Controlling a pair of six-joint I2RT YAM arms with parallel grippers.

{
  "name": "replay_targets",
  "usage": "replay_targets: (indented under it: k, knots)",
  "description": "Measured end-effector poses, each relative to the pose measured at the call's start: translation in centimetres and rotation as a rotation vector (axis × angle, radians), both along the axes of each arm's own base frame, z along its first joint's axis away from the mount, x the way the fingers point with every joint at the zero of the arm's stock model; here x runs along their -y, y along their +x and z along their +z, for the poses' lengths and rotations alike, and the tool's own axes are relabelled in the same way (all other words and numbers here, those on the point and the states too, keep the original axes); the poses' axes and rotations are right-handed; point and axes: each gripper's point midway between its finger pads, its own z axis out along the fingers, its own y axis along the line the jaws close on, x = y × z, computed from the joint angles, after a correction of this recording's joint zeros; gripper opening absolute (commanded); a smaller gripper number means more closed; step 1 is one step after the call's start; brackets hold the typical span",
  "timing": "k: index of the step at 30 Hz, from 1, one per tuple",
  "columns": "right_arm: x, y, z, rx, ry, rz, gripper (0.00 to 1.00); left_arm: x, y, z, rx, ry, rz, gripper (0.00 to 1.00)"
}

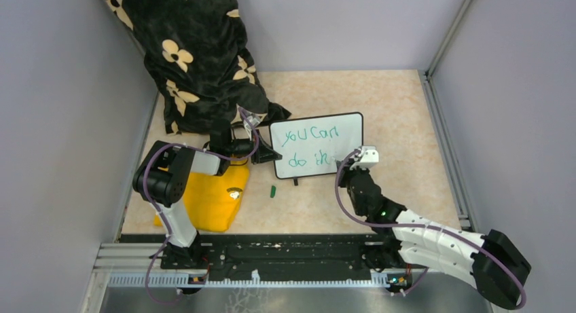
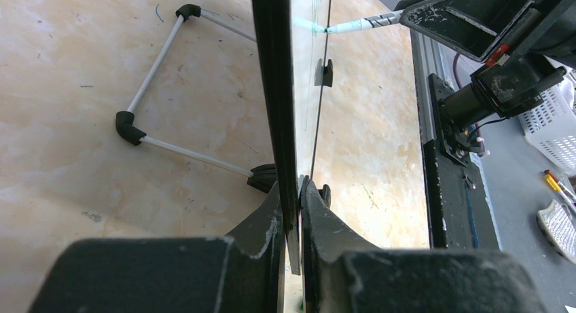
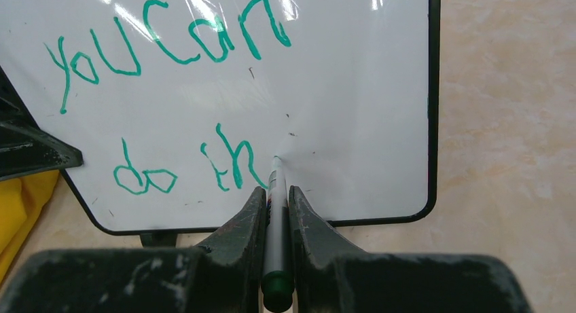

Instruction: Write a sentence on the whiteboard

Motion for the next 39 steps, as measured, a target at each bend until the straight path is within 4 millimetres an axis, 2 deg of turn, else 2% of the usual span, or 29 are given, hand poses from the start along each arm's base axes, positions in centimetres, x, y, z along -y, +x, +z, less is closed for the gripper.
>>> replay_targets:
  k: [16,23,30,39]
  knots:
    - [0.2,-0.1,-0.3,-0.014,0.016,-0.011,0.0,0.1,0.0,0.0,-0.002,0.001,-0.002,0.0]
    - [0.8,-0.7,-1.4,-0.04,0.011,-0.013,0.0,0.1,0.0,0.0,-0.002,0.001,-0.002,0.0]
    - [0.9,-0.9,-1.7,-0.054,0.014,-0.013,0.0,0.1,0.0,0.0,-0.002,0.001,-0.002,0.0]
    - [0.8,-0.9,0.4,-0.011,0.043,0.002,0.0,0.1,0.0,0.0,-0.003,0.001,-0.002,0.0]
